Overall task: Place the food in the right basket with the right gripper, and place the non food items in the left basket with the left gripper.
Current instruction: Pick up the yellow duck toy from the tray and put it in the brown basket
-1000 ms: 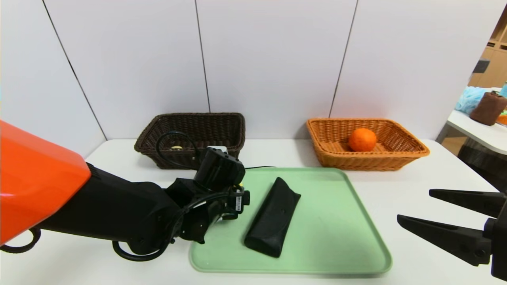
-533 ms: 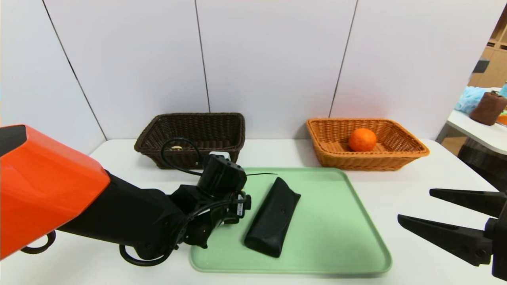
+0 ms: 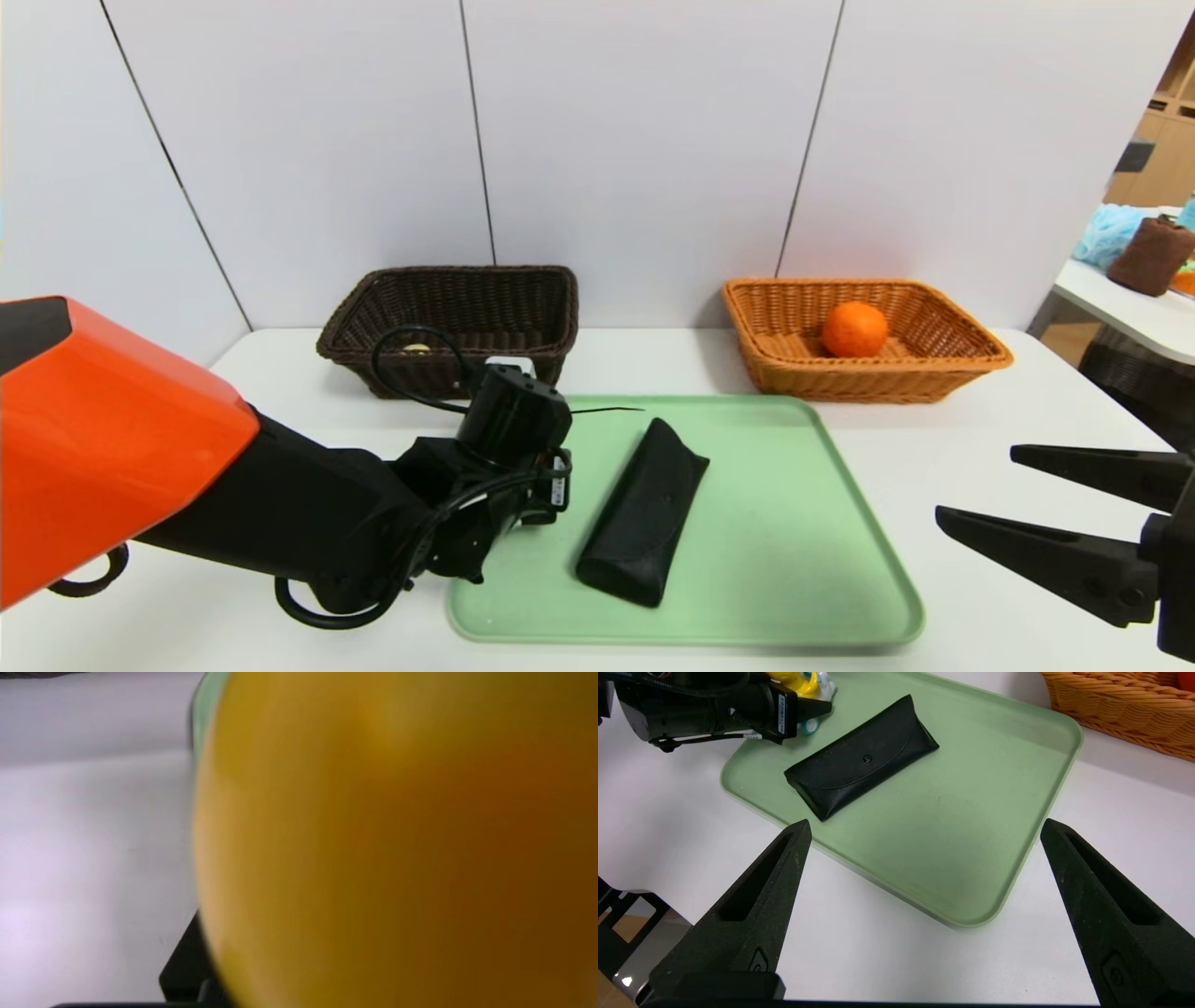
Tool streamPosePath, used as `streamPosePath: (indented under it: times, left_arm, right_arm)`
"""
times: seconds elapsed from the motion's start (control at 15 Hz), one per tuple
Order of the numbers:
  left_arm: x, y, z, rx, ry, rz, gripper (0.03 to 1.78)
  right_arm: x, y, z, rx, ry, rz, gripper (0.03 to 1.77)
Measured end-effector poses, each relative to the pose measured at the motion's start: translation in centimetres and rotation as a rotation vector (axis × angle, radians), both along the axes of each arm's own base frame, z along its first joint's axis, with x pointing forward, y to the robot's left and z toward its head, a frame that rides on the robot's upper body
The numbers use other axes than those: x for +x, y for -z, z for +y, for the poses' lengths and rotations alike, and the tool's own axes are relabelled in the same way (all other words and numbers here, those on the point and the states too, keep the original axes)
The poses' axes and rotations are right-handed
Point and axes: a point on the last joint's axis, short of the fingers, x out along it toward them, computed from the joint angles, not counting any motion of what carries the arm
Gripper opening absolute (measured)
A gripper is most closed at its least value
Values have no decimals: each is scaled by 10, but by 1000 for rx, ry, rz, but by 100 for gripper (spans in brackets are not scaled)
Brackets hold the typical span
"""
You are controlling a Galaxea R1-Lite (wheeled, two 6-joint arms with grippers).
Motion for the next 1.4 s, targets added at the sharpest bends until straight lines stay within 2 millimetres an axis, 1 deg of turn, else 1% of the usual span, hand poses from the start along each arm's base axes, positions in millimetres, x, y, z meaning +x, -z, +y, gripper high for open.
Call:
streamPosePath:
  times: [0.4,0.47,0.67,0.8,1.13,1.27,1.4]
  left_arm:
    - [-3,-5,2,-3,4,-20,86]
    - [-5,-8,3,-5,8,-26,75]
    - [-12,-24,4,5,40,-69,75]
    - [-21,-37,2,4,66,-107,75]
    - [-32,-53,4,-2,78,-148,75]
    - [-37,-65,8,26,92,-191,75]
    - [-43,-83,15,61,118,-249,75]
  right_arm:
    - [0,0,0,0,-2,-1,169]
    - [0,0,0,0,-2,0,169]
    - [1,0,0,-2,-2,-1,169]
    - [1,-1,0,0,-2,-2,169]
    - [1,-1,0,-1,-1,-3,169]
    - [0,0,0,-3,-2,0,169]
    - [0,1,0,-4,-5,1,169]
